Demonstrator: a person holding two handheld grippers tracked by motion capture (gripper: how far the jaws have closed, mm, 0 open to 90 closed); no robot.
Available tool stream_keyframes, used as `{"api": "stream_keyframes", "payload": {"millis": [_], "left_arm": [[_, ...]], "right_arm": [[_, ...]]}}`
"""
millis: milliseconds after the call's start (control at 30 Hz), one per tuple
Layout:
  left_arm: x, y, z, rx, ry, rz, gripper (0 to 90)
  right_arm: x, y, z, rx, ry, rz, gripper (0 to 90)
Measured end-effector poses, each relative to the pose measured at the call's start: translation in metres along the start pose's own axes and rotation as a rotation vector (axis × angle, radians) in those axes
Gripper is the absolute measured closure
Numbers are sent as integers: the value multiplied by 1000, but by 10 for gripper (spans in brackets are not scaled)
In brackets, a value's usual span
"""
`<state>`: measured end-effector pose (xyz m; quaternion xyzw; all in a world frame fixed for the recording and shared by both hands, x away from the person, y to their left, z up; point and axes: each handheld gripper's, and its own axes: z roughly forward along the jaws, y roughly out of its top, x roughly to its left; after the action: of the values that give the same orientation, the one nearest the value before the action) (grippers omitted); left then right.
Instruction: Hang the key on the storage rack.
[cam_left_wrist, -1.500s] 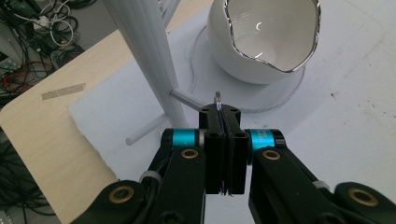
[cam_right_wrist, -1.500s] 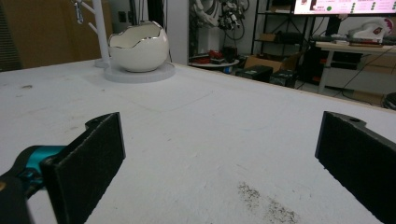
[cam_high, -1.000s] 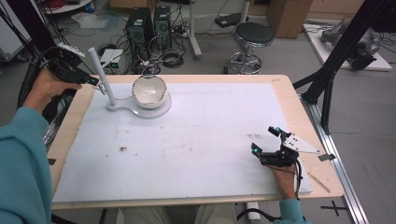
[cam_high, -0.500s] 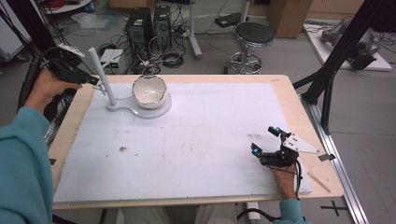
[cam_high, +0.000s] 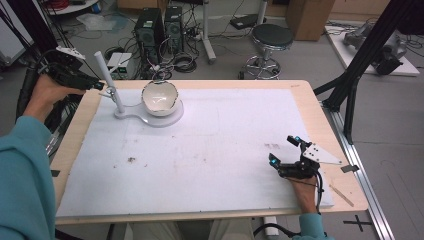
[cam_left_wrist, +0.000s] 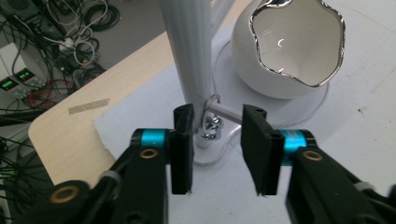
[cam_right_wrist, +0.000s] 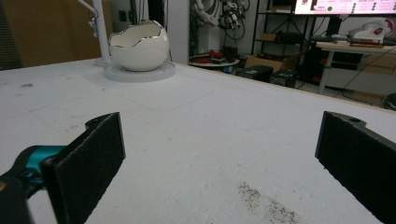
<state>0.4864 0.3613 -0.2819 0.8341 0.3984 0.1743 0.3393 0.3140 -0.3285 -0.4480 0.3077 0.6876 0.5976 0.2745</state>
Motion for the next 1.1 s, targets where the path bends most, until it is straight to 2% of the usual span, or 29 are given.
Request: {"api": "stream_keyframes", "payload": {"millis": [133, 267, 367, 400, 433, 567, 633, 767, 833, 1000, 1100], "left_arm": [[-4, -4, -6, -76, 45, 26, 423], [-12, -7, -12, -101, 37, 46, 321], [-21, -9, -20, -151, 14, 32, 214], [-25, -9, -22, -169, 5, 35, 144], [-29, -9, -23, -180, -3, 45, 100], [-49, -11, -30, -249, -58, 77, 19], [-59, -14, -32, -297, -86, 79, 17], [-82, -24, -35, -356, -121, 100, 17], [-92, -31, -36, -381, -118, 100, 17], [-123, -58, -31, -471, -128, 103, 17], [-143, -80, -26, -549, -131, 96, 17]], "right_arm": [[0, 0, 0, -1, 0, -2, 6], [1, 0, 0, 4, 3, -2, 6], [0, 0, 0, 0, 2, -5, 6], [0, 0, 0, 0, 2, -5, 6], [0, 0, 0, 0, 2, -4, 7], [0, 0, 0, -1, 3, 0, 6], [0, 0, 0, 1, 4, 6, 6], [-1, 0, 0, -4, 5, 4, 6], [-1, 0, 0, -3, 5, 0, 6], [0, 0, 0, 0, 1, -6, 6], [0, 0, 0, -2, 3, -2, 6]]}}
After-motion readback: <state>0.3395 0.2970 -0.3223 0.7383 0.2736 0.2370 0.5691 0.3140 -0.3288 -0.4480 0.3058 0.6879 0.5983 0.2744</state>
